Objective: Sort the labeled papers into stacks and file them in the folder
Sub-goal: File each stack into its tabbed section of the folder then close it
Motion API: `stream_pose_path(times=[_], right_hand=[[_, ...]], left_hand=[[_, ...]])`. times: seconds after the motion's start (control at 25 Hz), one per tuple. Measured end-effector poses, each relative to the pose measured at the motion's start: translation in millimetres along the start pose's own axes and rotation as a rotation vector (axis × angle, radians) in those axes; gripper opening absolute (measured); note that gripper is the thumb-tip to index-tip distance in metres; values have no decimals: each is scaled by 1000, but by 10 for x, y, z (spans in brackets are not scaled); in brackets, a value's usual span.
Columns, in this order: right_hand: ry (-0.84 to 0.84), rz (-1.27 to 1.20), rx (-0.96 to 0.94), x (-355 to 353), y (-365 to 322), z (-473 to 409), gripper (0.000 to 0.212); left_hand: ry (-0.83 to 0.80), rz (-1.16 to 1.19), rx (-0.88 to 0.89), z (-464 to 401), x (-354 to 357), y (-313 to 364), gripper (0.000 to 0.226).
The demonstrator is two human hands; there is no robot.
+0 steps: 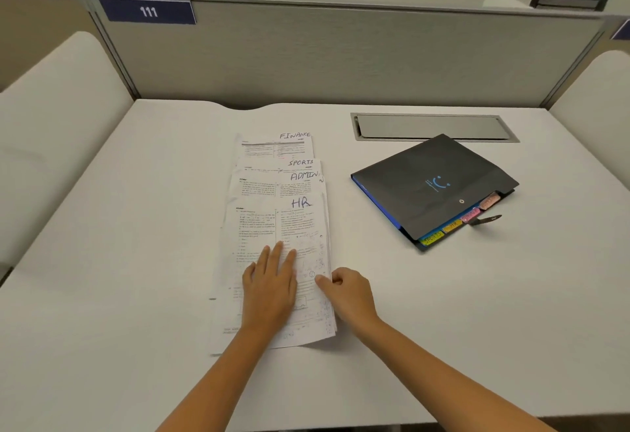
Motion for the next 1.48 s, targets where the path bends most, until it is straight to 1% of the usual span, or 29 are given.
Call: stream_pose_path(times=[0.08, 0.12, 0.2, 0.28, 0.36, 0.4, 0.44, 0.48, 0.56, 0.6, 0.68, 0.76, 0.8, 0.92, 0.96, 1.0, 1.08, 1.16, 1.24, 1.32, 1.4, 1.48], right_hand=[[38, 167, -223, 112, -147, 148, 21], [44, 252, -339, 192, -200, 222, 25], [29, 429, -476, 338, -226, 320, 44], [37, 592, -577, 426, -257, 385, 55], [58, 692, -610, 483, -222, 399, 66], [51, 712, -604, 500, -206, 407, 68], [24, 701, -588, 518, -172, 398, 67], [10, 676, -555, 501, -190, 383, 64], [26, 574, -468, 396, -221, 320, 55], [72, 525, -442, 309, -245, 272, 53], [152, 493, -392, 126, -333, 123, 56], [179, 535, -416, -13, -482, -109, 56], [149, 568, -432, -33, -588, -265, 56], [-8, 621, -465, 27, -892, -831, 60], [-58, 645, -473, 66, -968, -1000, 63], [-105, 680, -471, 109, -1012, -1157, 67], [-184, 739, -420, 179, -1024, -1414, 75], [-222, 736, -353, 211, -1001, -1602, 78], [-209, 689, -317, 196, -1024, -1718, 75], [-193, 510, -243, 136, -1035, -1798, 66], [-172, 174, -143, 60, -1017, -1810, 63], [-146, -173, -116, 16, -1011, -1718, 64]], left_hand=[[-7, 36, 2, 9, 28, -28, 46], [-1, 65, -6, 10, 27, -40, 46], [24, 207, -56, -17, -10, -65, 47], [-6, 488, -182, -72, -110, -140, 42], [-98, 878, -310, -93, -165, -232, 40], [-135, 1012, -332, -88, -178, -251, 42], [-160, 1055, -321, -79, -192, -254, 47], [-171, 1030, -298, -75, -195, -250, 51], [-140, 878, -283, -77, -182, -247, 56], [-112, 826, -275, -96, -177, -247, 56], [-72, 765, -244, -114, -179, -247, 46], [-83, 668, -173, -108, -133, -225, 25], [-74, 586, -128, -90, -109, -209, 22], [101, 392, 2, 1, -101, -149, 24], [133, 333, 43, 29, -97, -125, 24], [139, 283, 69, 47, -86, -103, 29], [102, 252, 82, 59, -71, -72, 46], [84, 252, 79, 56, -66, -66, 47], [84, 235, 82, 44, -55, -69, 43], [95, 228, 78, 36, -45, -77, 41], [112, 216, 78, 39, -34, -81, 38], [128, 213, 83, 41, -41, -84, 36]])
Point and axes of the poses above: each hand's wrist, its own z-axis away from the middle knuckle, its own x-axis out of the palm, y = z × x, the point moved 6 cm from there along -z, towards the middle knuckle, and after that the axes turned 6 degrees about -z, right-handed, at the moved point
